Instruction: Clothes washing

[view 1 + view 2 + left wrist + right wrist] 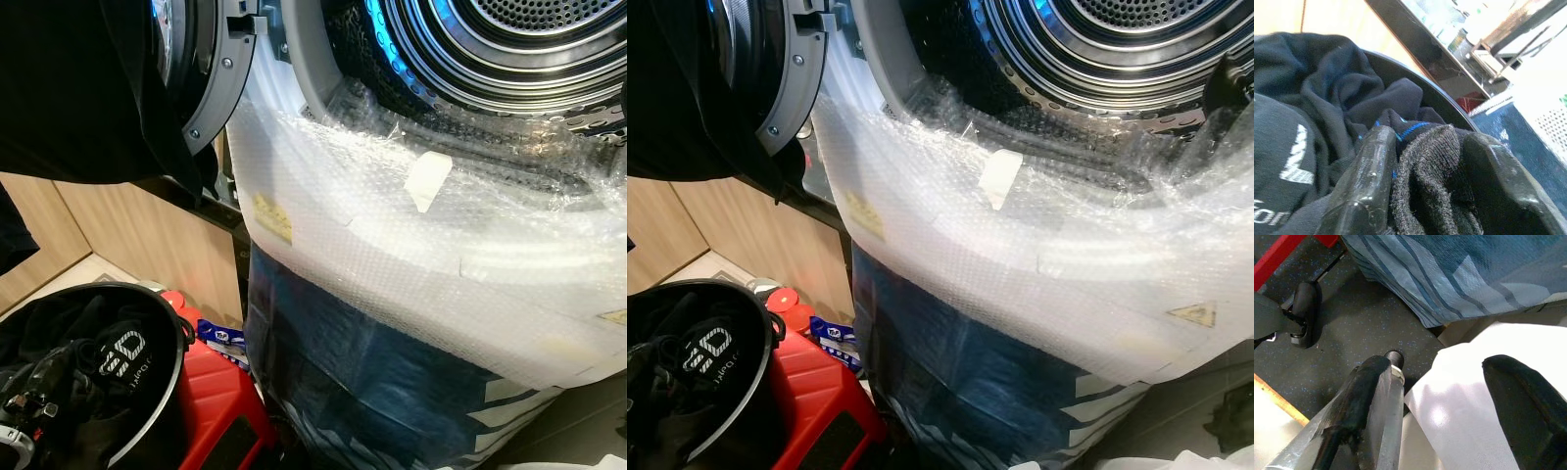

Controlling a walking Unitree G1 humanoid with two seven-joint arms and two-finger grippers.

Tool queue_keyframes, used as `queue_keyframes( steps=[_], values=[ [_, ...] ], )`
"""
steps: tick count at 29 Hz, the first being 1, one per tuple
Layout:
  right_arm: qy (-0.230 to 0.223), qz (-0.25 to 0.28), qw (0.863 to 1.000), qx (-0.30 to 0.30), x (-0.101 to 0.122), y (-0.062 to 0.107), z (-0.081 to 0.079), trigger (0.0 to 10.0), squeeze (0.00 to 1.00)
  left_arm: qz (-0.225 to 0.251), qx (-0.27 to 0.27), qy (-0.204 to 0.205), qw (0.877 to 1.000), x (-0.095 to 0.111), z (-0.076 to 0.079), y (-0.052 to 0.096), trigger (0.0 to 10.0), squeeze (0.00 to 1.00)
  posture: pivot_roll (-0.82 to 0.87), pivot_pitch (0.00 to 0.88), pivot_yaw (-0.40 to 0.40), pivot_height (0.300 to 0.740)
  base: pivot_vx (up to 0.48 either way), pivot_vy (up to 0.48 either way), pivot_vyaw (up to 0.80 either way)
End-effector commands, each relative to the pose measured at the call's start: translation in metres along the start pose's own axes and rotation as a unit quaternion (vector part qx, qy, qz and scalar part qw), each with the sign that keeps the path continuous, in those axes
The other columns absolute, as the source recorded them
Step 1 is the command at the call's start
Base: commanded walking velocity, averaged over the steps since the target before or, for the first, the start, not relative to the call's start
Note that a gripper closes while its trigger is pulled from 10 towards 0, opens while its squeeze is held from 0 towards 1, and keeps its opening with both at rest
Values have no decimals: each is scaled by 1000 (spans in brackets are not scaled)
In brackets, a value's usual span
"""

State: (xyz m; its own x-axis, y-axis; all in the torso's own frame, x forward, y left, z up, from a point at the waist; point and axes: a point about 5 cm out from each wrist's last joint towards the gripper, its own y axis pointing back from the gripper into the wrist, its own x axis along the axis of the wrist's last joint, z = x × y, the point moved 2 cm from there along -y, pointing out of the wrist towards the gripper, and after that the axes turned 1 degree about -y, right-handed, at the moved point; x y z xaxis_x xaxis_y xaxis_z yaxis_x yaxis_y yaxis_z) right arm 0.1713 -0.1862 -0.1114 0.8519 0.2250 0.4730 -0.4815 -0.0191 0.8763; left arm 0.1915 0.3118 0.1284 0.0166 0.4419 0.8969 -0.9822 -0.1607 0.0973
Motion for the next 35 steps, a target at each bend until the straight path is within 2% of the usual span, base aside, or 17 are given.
queue_keyframes(
  steps=[1,4,29,31,34,35],
  values=[
    [2,-9,1000,-1,-7,1,-1,10000,0,-5,1,-13,1000,-1,-2,1,0,0,233,84,-36,740,0,0,0],
    [6,-9,1000,-1,-7,1,-1,10000,0,-16,3,-42,999,-4,-3,-1,0,0,235,79,-34,740,0,0,0],
    [-6,-4,1000,-1,-3,0,-4,10000,0,-3,-1,-56,998,-1,0,-9,0,0,240,100,-33,740,0,0,0],
    [-6,-3,1000,0,-2,0,-4,10000,0,7,-11,-60,998,5,4,-10,0,0,242,101,-34,740,0,0,0],
    [-6,-1,1000,1,-1,0,-4,10000,0,20,-50,-59,997,15,20,-11,0,0,251,103,-38,740,0,0,0],
    [-7,0,1000,2,0,-1,-4,10000,0,26,-97,-61,993,24,40,-12,0,0,254,103,-39,740,0,0,0]
  ],
)
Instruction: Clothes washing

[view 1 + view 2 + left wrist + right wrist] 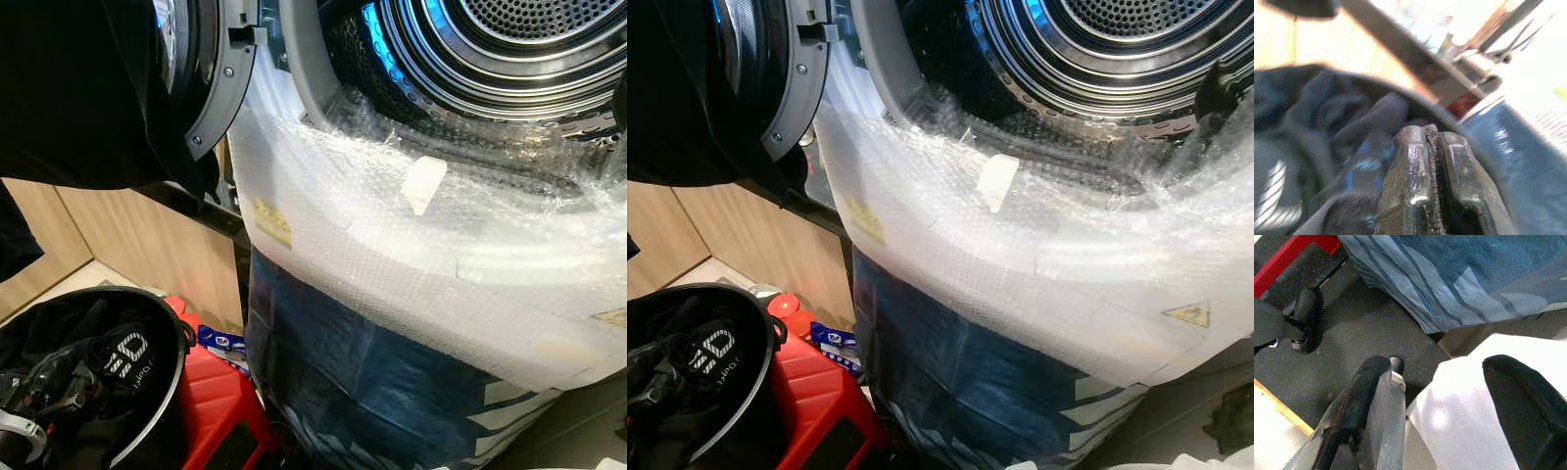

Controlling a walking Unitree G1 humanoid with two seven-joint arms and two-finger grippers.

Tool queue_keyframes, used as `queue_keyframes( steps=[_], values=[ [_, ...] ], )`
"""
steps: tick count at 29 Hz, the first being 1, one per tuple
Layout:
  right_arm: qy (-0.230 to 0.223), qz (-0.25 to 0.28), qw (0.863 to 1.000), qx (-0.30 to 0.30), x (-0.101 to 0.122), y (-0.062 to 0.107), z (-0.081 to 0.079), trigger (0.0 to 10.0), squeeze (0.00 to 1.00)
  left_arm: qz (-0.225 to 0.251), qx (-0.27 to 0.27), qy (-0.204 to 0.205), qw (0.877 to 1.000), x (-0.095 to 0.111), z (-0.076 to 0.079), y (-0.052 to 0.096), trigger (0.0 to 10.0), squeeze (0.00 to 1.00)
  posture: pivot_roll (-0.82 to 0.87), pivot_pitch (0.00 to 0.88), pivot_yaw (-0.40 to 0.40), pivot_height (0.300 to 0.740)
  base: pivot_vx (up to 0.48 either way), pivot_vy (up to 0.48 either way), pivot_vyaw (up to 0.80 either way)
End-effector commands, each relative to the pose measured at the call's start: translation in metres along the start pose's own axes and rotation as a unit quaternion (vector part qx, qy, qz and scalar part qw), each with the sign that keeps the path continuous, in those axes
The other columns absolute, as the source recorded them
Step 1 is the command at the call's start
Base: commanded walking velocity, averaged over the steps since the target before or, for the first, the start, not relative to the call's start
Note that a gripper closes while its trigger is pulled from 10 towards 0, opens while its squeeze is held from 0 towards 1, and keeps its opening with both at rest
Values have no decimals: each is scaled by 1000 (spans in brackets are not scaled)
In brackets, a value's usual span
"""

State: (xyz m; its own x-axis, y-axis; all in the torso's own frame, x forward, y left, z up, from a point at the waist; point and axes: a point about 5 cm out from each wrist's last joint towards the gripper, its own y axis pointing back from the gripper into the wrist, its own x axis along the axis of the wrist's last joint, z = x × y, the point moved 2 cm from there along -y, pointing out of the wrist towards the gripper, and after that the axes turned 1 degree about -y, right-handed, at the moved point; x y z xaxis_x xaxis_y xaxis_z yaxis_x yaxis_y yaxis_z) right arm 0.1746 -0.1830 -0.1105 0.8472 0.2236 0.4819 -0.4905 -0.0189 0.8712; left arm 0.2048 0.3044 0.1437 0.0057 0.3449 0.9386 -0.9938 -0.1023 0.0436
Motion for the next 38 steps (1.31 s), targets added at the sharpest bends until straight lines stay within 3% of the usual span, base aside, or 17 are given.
queue_keyframes(
  steps=[1,2,5,6,9,13,14,15,19,23,28,30,34,35,36,38],
  values=[
    [-6,-4,1000,5,-3,0,-3,10000,0,19,-101,-16,995,24,39,-5,0,0,255,103,-40,740,0,0,0],
    [-6,-3,1000,6,-2,0,-3,10000,0,21,-156,-29,987,34,60,-5,0,0,257,102,-39,740,0,0,0],
    [-5,-1,1000,8,0,0,-4,10000,0,23,-201,-43,978,45,79,-5,0,0,257,101,-39,740,0,0,0],
    [-5,1,1000,9,1,-1,-5,10000,0,30,-242,-55,968,56,96,-5,0,0,256,100,-36,740,0,0,0],
    [-8,3,1000,11,2,-1,-6,10000,0,32,-282,-88,955,67,113,-6,0,0,257,100,-34,740,0,0,0],
    [-8,4,1000,14,3,-1,-8,10000,0,28,-326,-103,939,79,132,-6,0,0,259,100,-29,740,0,0,0],
    [-9,5,1000,15,4,-1,-8,10000,0,19,-350,-112,930,80,141,-7,0,0,256,97,-24,740,0,0,0],
    [-9,5,1000,15,4,-1,-8,10000,0,19,-350,-112,930,80,141,-7,0,0,256,97,-24,740,0,0,0],
    [-18,21,1000,14,11,-2,-10,10000,0,-10,-410,-101,906,70,164,-17,0,0,235,92,-12,740,0,0,0],
    [-23,35,999,17,18,-2,-10,10000,0,-34,-458,-60,886,55,182,-22,0,0,217,86,-2,740,0,0,0],
    [-24,65,997,16,32,-2,-6,10000,0,-87,-468,-36,878,20,184,-32,0,0,177,87,5,740,0,0,0],
    [-28,80,996,16,38,-2,-3,10000,0,-92,-462,-25,882,15,182,-35,0,0,168,88,4,740,0,0,0],
    [-25,106,993,39,51,-1,-1,10000,0,-124,-445,-40,886,-7,172,-40,0,0,143,95,3,740,0,0,0],
    [2,116,991,73,53,1,-4,10000,584,-136,-440,-50,886,-19,169,-42,0,0,133,97,-1,740,0,0,0],
    [4,117,989,94,53,2,-6,10000,1000,-139,-435,-49,888,-23,167,-44,0,0,131,97,-2,740,0,0,0],
    [14,125,982,139,51,4,-9,10000,1000,-138,-423,-55,894,-28,165,-48,0,0,124,96,-2,740,0,0,0]
  ],
)
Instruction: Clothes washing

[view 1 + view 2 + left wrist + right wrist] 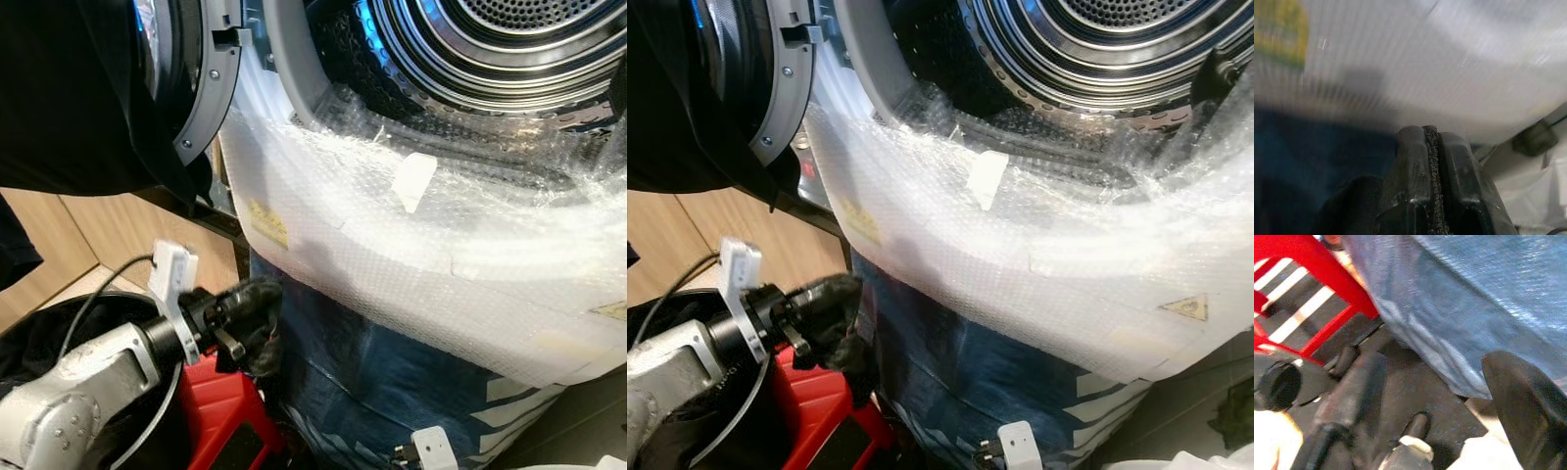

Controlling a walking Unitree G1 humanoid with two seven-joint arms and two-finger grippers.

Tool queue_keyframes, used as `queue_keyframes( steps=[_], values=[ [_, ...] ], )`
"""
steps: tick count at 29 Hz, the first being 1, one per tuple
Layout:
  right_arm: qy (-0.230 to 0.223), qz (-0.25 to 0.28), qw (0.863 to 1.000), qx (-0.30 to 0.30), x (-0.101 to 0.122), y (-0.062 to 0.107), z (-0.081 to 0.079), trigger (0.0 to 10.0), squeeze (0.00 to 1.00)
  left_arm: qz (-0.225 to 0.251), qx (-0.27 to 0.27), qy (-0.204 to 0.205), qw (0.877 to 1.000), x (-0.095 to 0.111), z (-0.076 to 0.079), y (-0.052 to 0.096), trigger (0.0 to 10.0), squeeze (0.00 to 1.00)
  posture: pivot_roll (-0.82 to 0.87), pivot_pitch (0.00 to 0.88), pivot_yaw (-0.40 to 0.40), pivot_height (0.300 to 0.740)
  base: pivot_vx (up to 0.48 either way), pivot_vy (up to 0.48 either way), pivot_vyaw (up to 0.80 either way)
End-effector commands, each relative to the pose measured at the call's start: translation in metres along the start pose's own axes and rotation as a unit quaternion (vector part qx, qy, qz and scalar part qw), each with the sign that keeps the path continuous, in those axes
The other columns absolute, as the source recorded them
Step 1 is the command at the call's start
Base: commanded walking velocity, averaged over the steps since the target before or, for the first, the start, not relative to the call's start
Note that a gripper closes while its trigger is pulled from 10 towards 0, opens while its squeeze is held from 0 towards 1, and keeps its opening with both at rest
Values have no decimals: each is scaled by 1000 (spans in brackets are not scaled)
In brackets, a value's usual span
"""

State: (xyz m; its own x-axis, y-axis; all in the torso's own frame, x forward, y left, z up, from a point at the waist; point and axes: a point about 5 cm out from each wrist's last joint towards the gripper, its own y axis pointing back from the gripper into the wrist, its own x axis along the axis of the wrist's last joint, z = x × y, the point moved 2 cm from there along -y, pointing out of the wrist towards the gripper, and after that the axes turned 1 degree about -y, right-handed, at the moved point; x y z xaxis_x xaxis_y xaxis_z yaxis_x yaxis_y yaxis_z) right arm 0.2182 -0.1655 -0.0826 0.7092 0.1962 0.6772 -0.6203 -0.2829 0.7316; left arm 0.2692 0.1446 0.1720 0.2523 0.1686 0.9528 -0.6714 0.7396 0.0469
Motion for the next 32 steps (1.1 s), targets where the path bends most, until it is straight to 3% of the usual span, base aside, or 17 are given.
queue_keyframes(
  steps=[1,4,5,8,13,16,19,21,28,29,30,32],
  values=[
    [11,6,999,41,-3,2,-5,10000,1000,1,12,-19,1000,-1,-3,-1,0,0,124,96,-2,740,0,0,0],
    [7,20,995,100,-3,8,-6,10000,1000,0,1,-5,1000,-8,-1,-6,0,0,97,99,-4,740,0,0,0],
    [15,28,989,146,-3,12,-10,10000,1000,-3,-12,0,1000,-12,3,-9,0,0,88,99,-4,740,0,0,0],
    [13,60,977,203,5,17,-14,10000,1000,-8,-29,3,1000,-18,6,-14,0,0,70,92,-4,740,0,0,0],
    [-28,129,963,237,29,21,-13,10000,1000,-14,-54,6,998,-22,11,-20,0,0,51,79,7,740,0,0,0],
    [-20,167,951,260,45,24,-17,10000,1000,-11,-64,11,998,-23,11,-29,0,0,29,69,15,740,0,0,0],
    [-17,178,949,259,49,25,-18,10000,1000,-10,-78,18,997,-25,15,-34,0,0,18,60,18,740,0,0,0],
    [-40,209,935,282,58,29,-22,10000,1000,-12,-96,25,995,-28,19,-41,0,0,14,53,16,740,0,0,0],
    [-69,255,918,297,73,37,-23,10000,1000,-10,-115,46,992,-36,26,-50,0,0,10,34,12,740,0,0,0],
    [-70,263,915,297,77,38,-23,10000,592,-11,-119,51,992,-38,28,-52,0,0,8,33,13,740,0,0,0],
    [-71,267,914,297,79,38,-24,10000,20,-11,-122,55,991,-40,29,-53,0,0,7,31,14,740,0,0,0],
    [-70,269,912,300,81,39,-25,10000,0,-15,-120,58,991,-46,28,-55,0,0,6,26,13,740,0,0,0]
  ],
)
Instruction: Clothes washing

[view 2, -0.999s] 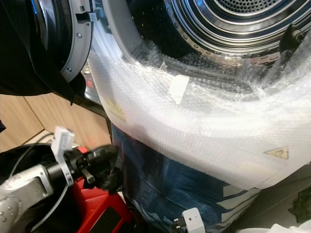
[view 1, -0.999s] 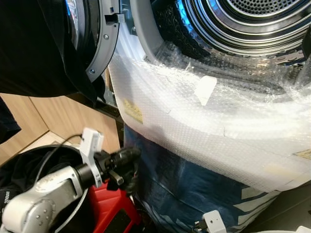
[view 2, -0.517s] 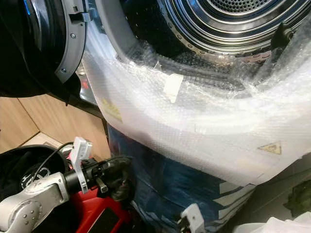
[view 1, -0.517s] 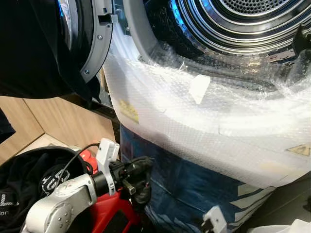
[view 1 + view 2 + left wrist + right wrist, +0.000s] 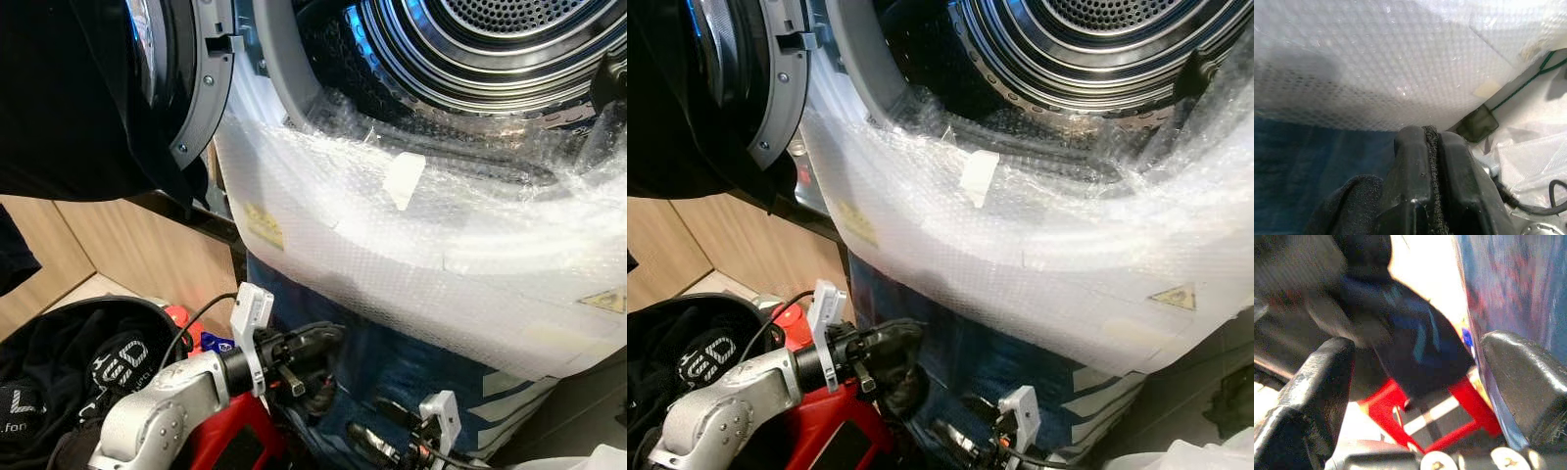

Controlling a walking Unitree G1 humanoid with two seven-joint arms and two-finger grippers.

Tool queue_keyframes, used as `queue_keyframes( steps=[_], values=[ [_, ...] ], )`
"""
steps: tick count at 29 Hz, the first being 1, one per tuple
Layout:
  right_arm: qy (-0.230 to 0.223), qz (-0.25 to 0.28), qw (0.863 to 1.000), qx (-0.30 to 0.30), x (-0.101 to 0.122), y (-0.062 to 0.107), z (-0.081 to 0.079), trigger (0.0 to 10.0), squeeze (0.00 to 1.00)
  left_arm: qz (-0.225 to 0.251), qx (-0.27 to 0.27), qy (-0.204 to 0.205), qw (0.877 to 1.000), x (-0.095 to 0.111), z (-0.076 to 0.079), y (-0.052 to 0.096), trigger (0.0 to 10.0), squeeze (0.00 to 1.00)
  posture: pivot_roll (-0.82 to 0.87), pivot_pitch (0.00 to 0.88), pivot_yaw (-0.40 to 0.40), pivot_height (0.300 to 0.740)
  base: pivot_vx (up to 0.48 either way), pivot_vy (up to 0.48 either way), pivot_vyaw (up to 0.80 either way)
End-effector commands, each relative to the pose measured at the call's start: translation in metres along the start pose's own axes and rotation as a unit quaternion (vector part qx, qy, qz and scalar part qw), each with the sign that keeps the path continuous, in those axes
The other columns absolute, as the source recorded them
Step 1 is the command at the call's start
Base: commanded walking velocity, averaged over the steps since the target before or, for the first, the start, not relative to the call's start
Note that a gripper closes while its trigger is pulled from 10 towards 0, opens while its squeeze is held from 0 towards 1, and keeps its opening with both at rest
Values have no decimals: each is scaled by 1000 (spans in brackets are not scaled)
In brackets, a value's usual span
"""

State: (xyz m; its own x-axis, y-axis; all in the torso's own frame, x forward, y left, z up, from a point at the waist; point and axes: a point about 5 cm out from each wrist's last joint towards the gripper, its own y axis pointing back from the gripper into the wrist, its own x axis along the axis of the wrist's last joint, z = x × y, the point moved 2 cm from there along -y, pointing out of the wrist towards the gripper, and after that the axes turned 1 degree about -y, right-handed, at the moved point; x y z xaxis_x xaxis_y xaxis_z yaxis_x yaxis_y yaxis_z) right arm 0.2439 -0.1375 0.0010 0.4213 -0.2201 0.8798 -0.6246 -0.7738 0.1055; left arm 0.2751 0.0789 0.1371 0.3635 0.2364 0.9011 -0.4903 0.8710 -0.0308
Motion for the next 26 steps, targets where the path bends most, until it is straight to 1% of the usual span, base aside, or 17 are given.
queue_keyframes(
  steps=[1,2,3,4,5,10,13,15,17,23,26],
  values=[
    [0,3,1000,9,2,-1,-3,10000,0,-12,2,-3,1000,-6,-2,-2,0,0,7,21,14,740,0,0,0],
    [0,2,1000,11,2,0,-3,10000,0,-12,1,-2,1000,-7,-2,-2,0,0,7,21,14,740,0,0,0],
    [-6,4,1000,13,3,-1,-4,10000,0,1,17,11,1000,-8,-8,-4,0,0,6,18,14,740,0,0,0],
    [-6,4,1000,13,3,-1,-4,10000,0,1,17,11,1000,-8,-8,-4,0,0,6,18,14,740,0,0,0],
    [-9,4,1000,14,2,-1,-4,10000,0,4,32,13,999,-11,-11,-6,0,0,8,11,11,740,0,0,0],
    [-13,-3,999,29,1,-1,-8,10000,0,0,31,20,999,-18,-10,-12,0,0,6,1,9,740,0,0,0],
    [-19,-3,999,43,2,-1,-12,10000,0,1,42,23,999,-22,-14,-16,0,0,-3,0,12,740,0,0,0],
    [-22,-8,998,54,1,0,-15,10000,0,4,60,14,998,-24,-18,-21,0,0,-4,0,13,740,0,0,0],
    [-13,-20,999,45,-3,1,-14,10000,0,17,74,19,997,-22,-22,-26,0,0,-11,0,12,740,0,0,0],
    [-16,-22,999,41,-5,0,-15,10000,0,19,70,29,997,-24,-22,-32,0,0,-13,0,10,740,0,0,0],
    [-7,-29,999,40,-5,-3,-16,10000,0,20,62,39,997,-26,-20,-35,0,0,-20,0,12,740,0,0,0]
  ],
)
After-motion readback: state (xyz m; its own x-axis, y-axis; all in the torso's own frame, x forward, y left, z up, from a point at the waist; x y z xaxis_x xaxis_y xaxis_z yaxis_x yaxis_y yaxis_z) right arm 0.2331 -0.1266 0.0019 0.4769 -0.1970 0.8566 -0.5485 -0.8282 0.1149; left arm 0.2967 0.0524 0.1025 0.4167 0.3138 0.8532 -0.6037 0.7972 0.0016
